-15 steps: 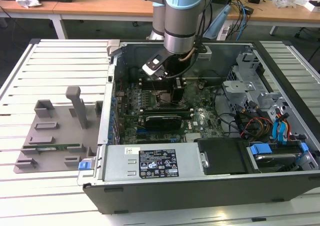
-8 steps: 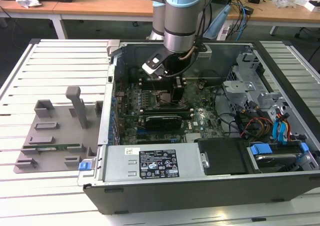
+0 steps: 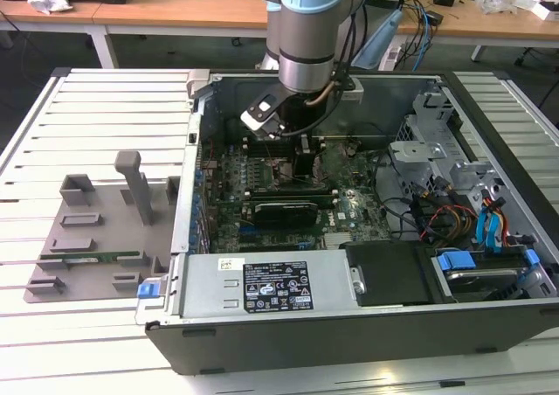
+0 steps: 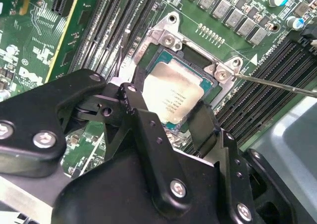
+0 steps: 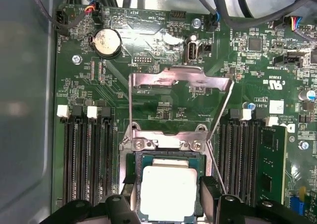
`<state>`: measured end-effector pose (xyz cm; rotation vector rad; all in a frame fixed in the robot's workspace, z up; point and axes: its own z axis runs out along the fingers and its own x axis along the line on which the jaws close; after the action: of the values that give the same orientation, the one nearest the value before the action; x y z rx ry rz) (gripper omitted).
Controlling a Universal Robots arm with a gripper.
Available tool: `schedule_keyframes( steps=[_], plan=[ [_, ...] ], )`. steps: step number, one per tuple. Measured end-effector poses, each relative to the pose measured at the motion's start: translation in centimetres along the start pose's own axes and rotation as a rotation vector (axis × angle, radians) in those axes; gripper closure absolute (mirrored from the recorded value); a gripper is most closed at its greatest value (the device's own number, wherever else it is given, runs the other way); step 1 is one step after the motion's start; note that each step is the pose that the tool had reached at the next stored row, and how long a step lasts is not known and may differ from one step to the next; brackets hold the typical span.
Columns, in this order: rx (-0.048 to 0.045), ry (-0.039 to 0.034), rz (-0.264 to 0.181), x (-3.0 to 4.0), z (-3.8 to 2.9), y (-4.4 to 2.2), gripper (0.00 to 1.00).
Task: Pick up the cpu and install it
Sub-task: 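Place the cpu into insertion slot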
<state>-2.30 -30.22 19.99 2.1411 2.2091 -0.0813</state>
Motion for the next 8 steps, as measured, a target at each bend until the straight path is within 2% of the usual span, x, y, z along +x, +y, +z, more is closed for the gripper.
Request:
schedule_keyframes(
  steps=[8],
  plan=[
    [0.0,0.0018,0.0,-0.02,0.0,0.0,0.38]
  ],
)
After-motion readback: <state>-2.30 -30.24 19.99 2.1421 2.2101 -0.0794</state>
